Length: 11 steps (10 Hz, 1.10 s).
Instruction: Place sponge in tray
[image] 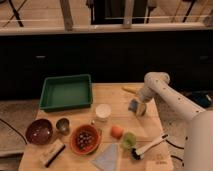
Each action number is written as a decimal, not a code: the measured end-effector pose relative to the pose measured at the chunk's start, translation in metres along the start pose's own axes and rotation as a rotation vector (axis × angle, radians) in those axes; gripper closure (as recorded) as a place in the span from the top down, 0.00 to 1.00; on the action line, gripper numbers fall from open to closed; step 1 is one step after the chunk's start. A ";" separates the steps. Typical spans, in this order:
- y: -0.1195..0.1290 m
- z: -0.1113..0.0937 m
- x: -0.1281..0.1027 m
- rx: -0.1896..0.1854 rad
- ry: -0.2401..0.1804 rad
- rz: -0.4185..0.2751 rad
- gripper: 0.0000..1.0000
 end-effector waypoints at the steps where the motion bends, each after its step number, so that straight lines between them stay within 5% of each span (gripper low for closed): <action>1: 0.000 0.000 0.000 0.000 -0.001 0.001 0.80; 11: -0.005 0.003 0.005 -0.008 -0.010 0.020 0.80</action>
